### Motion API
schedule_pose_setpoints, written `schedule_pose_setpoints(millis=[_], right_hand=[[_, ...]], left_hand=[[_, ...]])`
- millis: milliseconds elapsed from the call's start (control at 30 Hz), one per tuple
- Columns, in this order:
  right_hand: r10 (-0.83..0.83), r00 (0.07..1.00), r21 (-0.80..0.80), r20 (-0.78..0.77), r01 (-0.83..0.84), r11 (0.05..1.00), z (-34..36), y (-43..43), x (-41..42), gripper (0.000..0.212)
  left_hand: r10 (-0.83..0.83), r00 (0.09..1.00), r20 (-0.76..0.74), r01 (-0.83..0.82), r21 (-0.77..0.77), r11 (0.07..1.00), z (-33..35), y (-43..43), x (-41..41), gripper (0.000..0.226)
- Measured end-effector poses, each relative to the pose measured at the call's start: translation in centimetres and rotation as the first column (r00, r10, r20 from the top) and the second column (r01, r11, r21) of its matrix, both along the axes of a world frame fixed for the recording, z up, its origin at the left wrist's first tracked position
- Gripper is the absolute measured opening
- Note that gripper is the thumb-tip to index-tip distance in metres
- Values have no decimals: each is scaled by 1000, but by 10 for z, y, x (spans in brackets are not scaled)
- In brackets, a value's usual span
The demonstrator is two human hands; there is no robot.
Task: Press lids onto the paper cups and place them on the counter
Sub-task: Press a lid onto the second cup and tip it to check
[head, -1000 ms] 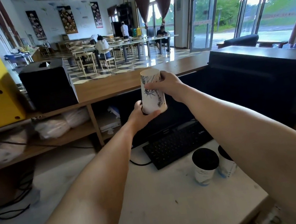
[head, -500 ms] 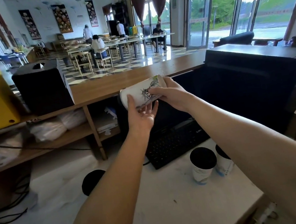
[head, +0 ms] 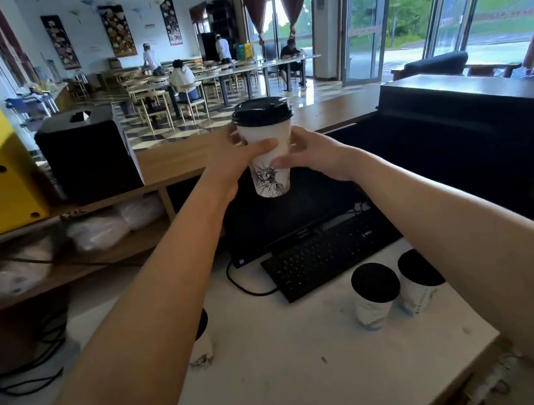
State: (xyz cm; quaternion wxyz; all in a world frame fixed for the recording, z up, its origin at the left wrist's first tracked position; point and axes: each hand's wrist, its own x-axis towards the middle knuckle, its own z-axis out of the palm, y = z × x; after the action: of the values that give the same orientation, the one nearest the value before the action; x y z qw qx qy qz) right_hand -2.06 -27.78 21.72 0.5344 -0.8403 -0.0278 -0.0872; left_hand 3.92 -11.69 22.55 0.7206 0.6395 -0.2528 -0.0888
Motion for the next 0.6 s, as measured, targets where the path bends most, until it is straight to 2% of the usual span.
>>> schedule_pose_setpoints(millis=[133,300,433,600], right_hand=[[6,998,18,65,-8,1000,5,8,2,67],[-99,989,18,108,98,995,-15,19,10,69],[-145,983,49,112,140,989,-42,34,14,64],[-117,992,77,51,113,991,-98,47,23,74]], left_hand=[[-79,995,53,80,-16,997,-1,6,2,53],[-136,989,58,136,13,991,-17,16,7,61],[-7,1000,-9,8,126,992,-40,21,3,52],[129,989,-67,-115,173,978,-93,25,-3,65]])
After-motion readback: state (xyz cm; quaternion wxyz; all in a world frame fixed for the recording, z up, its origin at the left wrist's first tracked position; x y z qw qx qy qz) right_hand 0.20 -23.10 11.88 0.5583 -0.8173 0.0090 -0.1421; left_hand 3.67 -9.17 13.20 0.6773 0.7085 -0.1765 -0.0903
